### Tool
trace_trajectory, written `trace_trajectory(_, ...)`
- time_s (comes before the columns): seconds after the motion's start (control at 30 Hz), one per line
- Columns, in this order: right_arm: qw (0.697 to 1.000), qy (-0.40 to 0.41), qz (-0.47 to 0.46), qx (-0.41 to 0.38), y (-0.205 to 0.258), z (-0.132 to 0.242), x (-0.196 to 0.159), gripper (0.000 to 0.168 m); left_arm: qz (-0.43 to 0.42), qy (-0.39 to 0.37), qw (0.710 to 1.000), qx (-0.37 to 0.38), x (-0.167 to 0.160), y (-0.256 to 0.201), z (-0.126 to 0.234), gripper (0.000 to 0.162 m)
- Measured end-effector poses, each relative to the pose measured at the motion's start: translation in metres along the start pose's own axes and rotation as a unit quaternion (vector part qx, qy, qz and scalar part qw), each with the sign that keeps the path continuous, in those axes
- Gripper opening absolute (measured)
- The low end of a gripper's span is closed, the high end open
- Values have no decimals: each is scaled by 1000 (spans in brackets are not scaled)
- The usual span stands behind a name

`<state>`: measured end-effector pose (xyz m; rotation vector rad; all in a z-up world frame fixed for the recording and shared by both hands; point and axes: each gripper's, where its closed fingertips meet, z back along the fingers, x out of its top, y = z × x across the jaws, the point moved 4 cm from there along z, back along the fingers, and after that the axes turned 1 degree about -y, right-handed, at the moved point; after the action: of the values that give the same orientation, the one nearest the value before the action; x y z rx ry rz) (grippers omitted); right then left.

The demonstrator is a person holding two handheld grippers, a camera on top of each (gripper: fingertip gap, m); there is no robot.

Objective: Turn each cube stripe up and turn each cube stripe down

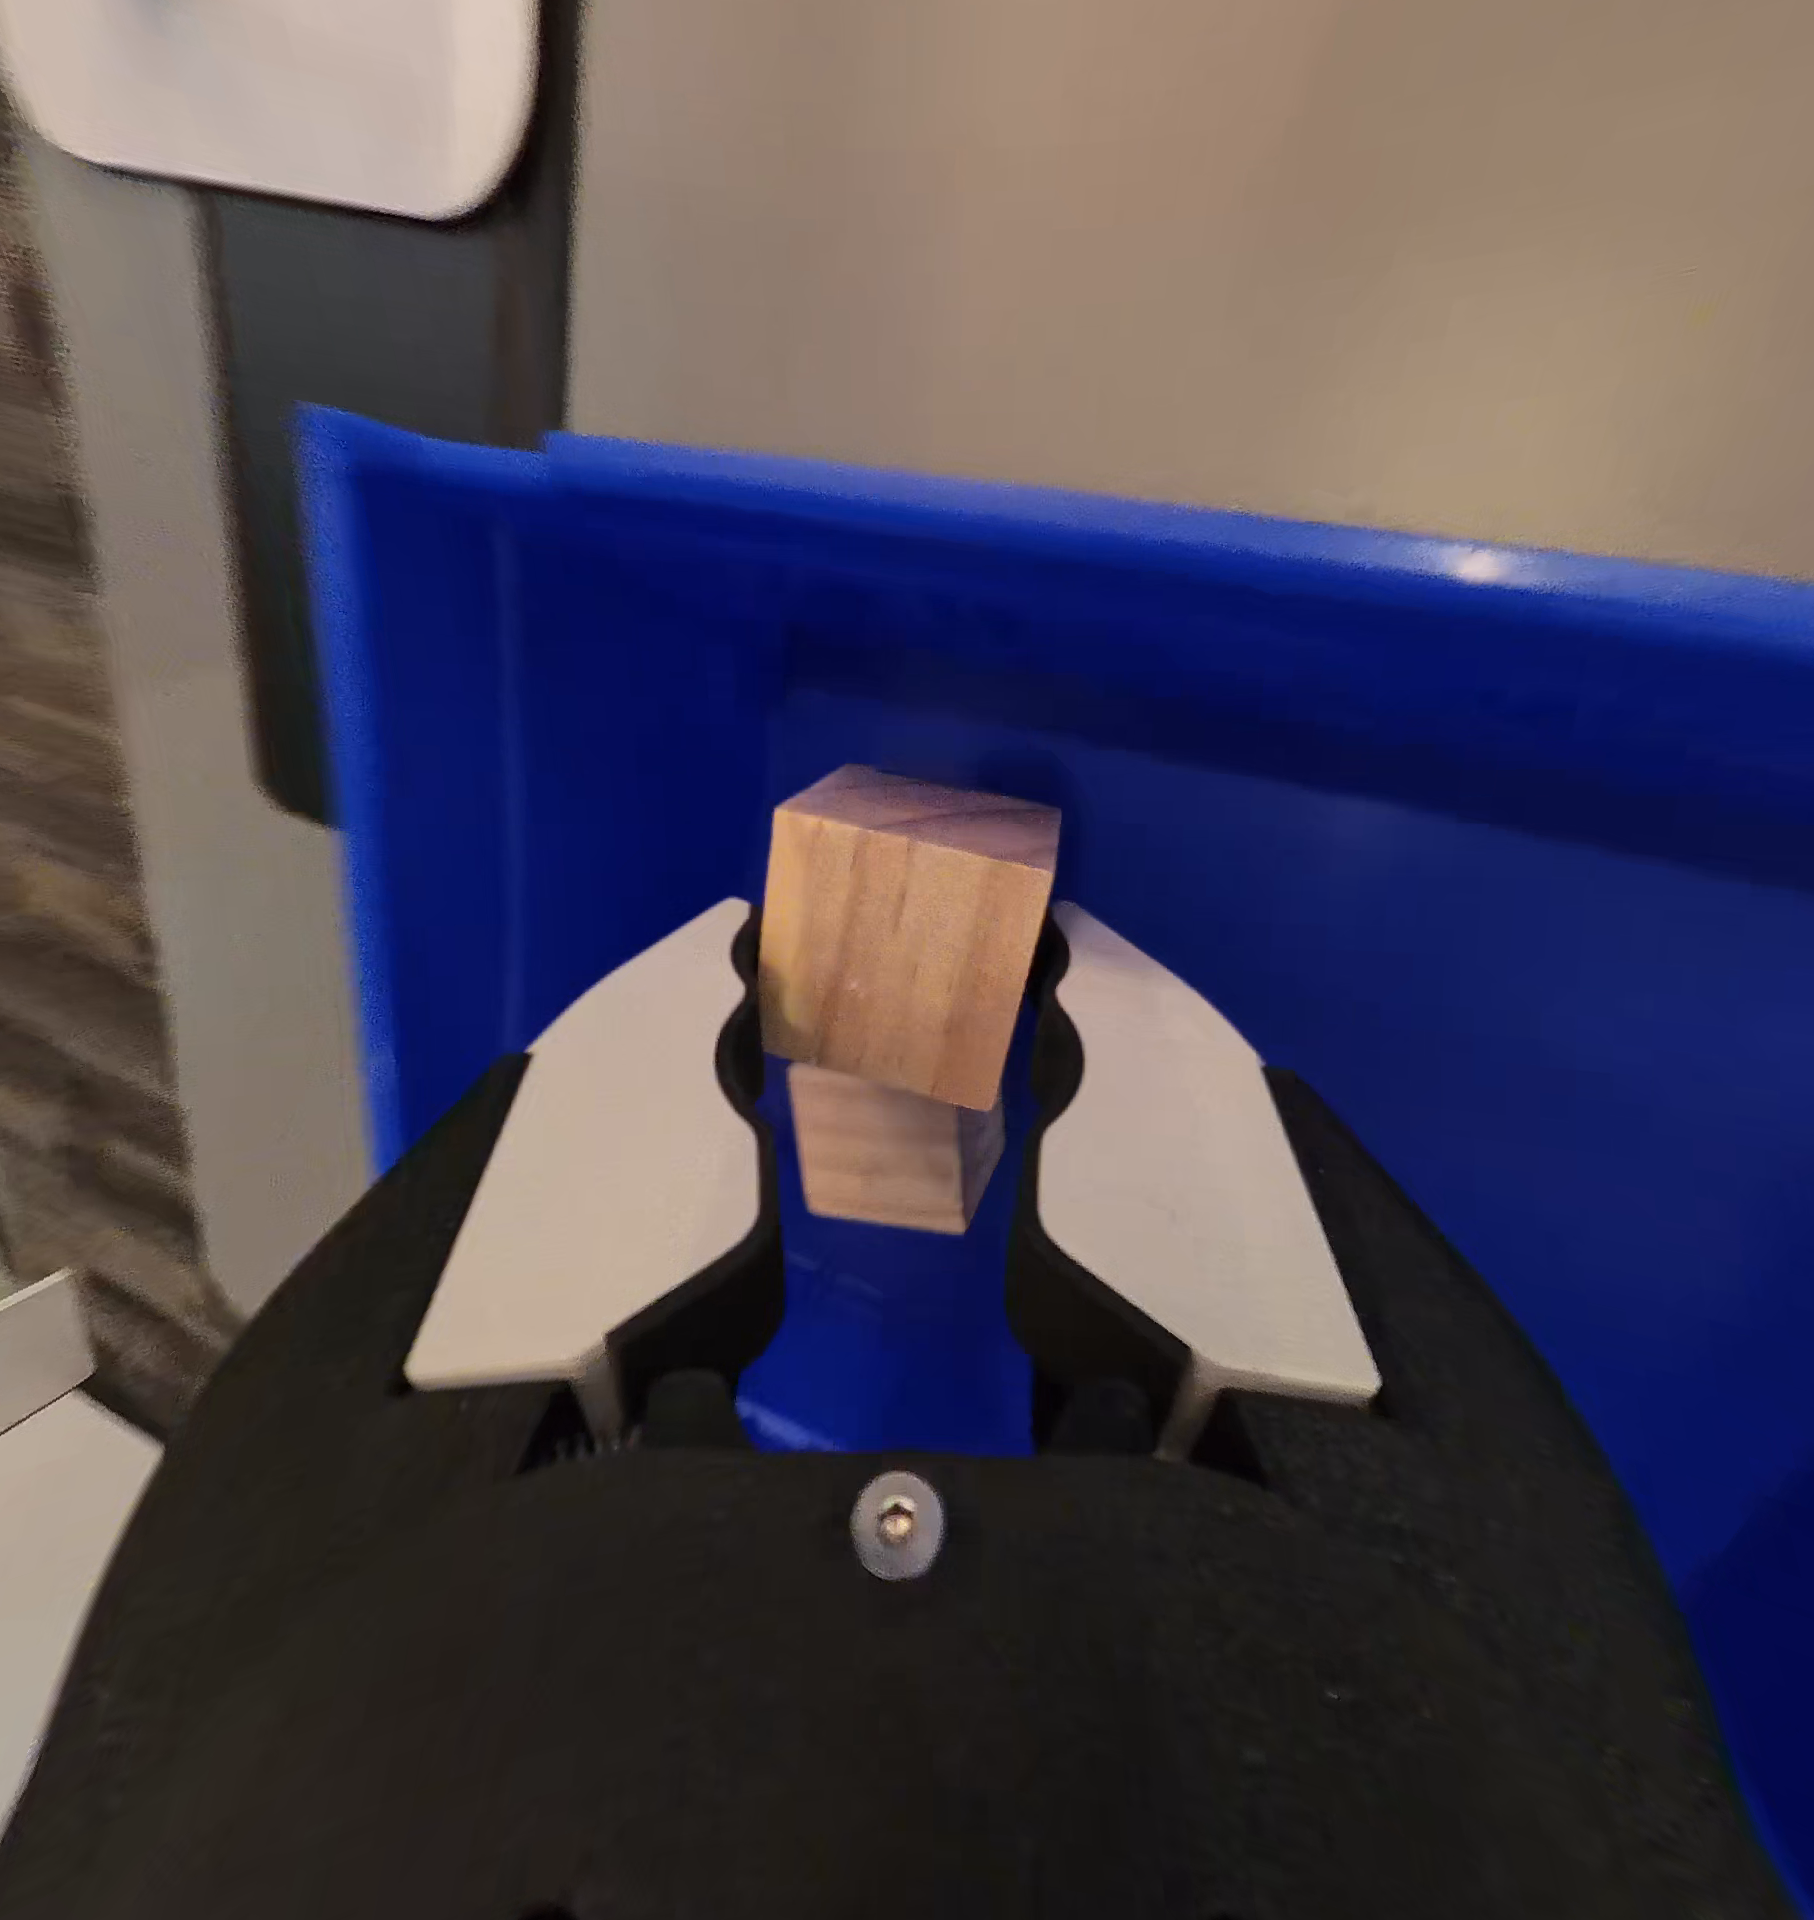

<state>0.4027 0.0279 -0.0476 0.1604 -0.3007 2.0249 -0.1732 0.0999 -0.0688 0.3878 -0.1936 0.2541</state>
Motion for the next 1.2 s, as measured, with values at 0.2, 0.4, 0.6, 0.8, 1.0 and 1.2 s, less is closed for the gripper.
trace_trajectory(0.2,1000,-21,10,-16,5,11,7,65,46,-10,987,151,25,11,70,49)
trace_trajectory(0.4,997,-59,30,-45,18,36,14,65,73,-37,972,219,56,-2,111,49)
trace_trajectory(0.6,993,-81,63,-65,36,54,20,64,80,-65,966,236,79,-10,128,49)
trace_trajectory(0.8,987,-96,81,-103,48,73,22,64,107,-97,966,214,96,-21,133,49)
trace_trajectory(1.0,937,-272,165,-147,93,124,60,63,219,-345,912,-26,158,-60,160,48)
trace_trajectory(1.2,750,-569,330,-59,211,162,96,68,248,-494,772,-314,202,-102,191,46)
